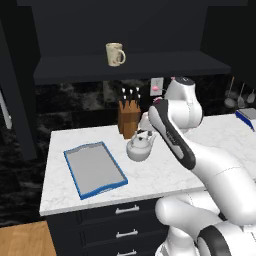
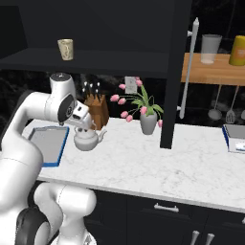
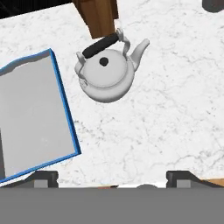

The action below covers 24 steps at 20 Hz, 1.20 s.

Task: Pick the kettle from the counter and place it on the tray. Then pick the mug from the cabinet and place it on the tray. Then close the cabinet doors.

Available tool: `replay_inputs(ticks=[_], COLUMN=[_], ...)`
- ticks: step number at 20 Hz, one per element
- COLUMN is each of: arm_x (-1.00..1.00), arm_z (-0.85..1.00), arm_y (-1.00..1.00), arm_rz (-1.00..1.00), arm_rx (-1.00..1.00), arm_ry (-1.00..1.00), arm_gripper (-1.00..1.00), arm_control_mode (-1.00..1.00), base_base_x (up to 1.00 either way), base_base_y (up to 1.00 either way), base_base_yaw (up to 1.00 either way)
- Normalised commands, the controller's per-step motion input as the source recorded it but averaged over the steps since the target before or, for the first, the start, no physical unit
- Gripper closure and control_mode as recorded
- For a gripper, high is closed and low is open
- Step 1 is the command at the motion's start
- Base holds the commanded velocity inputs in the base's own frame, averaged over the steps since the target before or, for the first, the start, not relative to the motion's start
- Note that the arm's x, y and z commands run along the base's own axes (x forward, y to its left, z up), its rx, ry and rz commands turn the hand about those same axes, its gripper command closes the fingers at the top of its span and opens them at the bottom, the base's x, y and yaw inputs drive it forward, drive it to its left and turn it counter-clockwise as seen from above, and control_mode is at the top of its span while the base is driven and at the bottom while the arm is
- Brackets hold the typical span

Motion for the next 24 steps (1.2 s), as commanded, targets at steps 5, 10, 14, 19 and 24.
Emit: replay_inputs(ticks=[5, 10, 14, 19, 24], arm_x=[0.64, 0.77, 0.77, 0.58, 0.23], arm_z=[-0.28, -0.06, -0.01, -0.18, -0.22], arm_y=[0.22, 0.08, 0.0, 0.06, 0.02], arm_rz=[-0.17, -0.07, 0.0, -0.04, -0.07], arm_rx=[0.0, 0.0, 0.0, 0.0, 0.0], arm_ry=[-0.03, -0.01, 0.0, 0.0, 0.01], arm_gripper=[-1.0, -1.0, -1.0, -1.0, -1.0], arm_control_mode=[-1.0, -1.0, -1.0, -1.0, -1.0], base_base_x=[0.0, 0.0, 0.0, 0.0, 0.0], base_base_y=[0.0, 0.0, 0.0, 0.0, 0.0], base_base_yaw=[0.0, 0.0, 0.0, 0.0, 0.0])
